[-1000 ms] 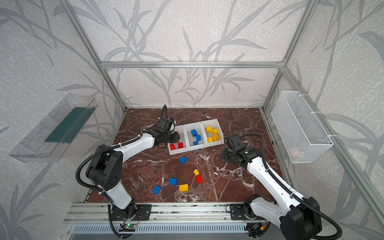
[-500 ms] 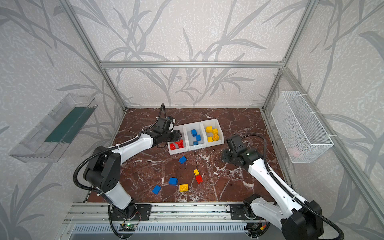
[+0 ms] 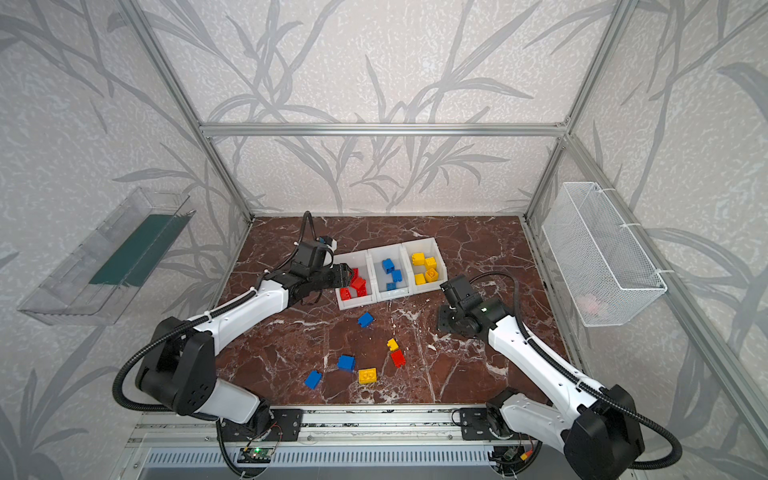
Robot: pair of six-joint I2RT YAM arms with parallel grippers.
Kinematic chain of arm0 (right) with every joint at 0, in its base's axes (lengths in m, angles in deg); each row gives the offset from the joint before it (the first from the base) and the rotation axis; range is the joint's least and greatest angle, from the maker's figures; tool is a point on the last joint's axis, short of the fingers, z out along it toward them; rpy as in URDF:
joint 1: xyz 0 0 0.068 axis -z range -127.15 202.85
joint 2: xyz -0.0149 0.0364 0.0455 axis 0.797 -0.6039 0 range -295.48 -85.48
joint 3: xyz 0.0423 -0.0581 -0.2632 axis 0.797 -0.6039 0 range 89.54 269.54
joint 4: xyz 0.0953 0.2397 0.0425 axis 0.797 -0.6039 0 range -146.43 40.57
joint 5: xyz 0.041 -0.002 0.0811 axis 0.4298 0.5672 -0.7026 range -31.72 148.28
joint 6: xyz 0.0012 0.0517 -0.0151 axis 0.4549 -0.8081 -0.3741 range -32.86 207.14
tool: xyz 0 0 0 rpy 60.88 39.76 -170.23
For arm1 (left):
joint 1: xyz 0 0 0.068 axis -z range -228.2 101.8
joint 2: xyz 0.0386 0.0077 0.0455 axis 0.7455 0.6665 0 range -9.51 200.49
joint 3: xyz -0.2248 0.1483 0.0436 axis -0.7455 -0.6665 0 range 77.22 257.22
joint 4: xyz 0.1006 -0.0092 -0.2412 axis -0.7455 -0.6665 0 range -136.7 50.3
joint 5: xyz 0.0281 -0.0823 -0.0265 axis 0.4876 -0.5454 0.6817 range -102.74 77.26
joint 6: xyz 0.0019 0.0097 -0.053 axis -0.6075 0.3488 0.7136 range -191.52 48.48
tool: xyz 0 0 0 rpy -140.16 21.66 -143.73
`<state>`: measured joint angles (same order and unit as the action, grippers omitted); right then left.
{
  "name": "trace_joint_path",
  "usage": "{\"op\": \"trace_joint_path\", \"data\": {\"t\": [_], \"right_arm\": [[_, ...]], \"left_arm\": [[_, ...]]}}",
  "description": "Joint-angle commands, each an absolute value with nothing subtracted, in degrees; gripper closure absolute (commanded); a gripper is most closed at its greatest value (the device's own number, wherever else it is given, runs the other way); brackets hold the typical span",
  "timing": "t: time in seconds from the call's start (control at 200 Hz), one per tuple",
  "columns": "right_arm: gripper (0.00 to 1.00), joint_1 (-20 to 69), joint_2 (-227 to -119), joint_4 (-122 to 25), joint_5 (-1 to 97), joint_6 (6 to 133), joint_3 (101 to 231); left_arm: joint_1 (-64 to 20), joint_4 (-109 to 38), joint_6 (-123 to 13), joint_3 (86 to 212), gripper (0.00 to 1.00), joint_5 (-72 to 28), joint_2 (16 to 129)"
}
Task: Sort the legos into containers by color
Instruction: 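Carry the red brick with the left gripper into the red compartment and release, then grasp the small yellow brick with the right gripper while the left withdraws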
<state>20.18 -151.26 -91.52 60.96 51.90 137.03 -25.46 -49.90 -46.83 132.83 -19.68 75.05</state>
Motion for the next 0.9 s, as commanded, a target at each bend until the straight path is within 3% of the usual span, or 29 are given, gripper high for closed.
{"op": "trace_joint_path", "data": {"t": [0.0, 0.33, 0.895], "right_arm": [[0.44, 15.62, -155.05, -91.16, 62.49, 52.68, 139.04], [0.46, 5.35, -168.91, -89.69, 63.33, 53.48, 146.65], [0.48, -2.42, -186.01, -90.82, 63.21, 54.91, 155.93]], "left_arm": [[-26.05, -49.86, -45.70, 130.00, 0.39, -17.28, 71.55], [-27.28, -51.89, -43.77, 121.50, 0.38, -14.07, 61.92], [-27.73, -53.60, -40.80, 114.06, 0.38, -12.73, 53.10]]}}
